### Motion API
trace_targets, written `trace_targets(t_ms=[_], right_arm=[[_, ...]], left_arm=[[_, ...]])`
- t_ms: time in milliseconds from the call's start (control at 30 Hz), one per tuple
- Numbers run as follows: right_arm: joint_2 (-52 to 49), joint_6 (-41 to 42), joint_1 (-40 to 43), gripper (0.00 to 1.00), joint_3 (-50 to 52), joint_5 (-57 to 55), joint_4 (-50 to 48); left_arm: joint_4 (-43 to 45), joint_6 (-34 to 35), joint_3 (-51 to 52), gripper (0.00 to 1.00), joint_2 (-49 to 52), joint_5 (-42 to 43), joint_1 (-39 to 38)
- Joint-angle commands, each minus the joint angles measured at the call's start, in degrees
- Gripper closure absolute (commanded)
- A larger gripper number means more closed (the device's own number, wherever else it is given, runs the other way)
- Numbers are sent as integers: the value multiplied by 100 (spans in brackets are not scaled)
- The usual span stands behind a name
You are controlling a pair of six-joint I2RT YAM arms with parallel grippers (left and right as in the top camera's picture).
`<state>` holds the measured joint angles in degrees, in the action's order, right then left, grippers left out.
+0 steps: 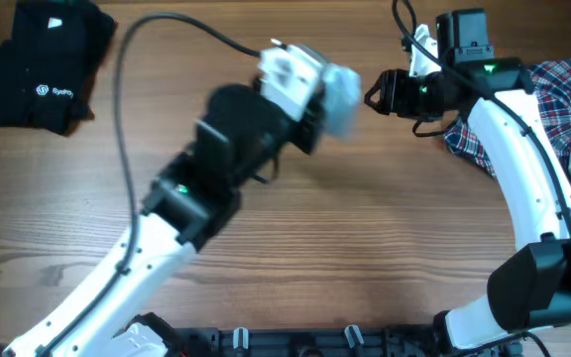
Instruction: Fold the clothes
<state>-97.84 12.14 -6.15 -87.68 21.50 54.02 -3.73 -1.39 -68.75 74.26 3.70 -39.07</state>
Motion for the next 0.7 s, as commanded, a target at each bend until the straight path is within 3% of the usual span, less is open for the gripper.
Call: trace_targets(t_ms=[0,133,367,667], right_arm=[[46,4,225,40,37,-11,92],[46,-7,645,40,37,-114,227],[46,157,1585,40,37,-111,186],[46,205,2621,39,37,-107,170]], left_arm=[[297,-131,-28,96,275,-1137,-544],[356,-227,-28,96,356,-1475,-632],[407,-203,-28,96,601,-1189,-632],[1161,188,-28,96,1473,-1276,-651]])
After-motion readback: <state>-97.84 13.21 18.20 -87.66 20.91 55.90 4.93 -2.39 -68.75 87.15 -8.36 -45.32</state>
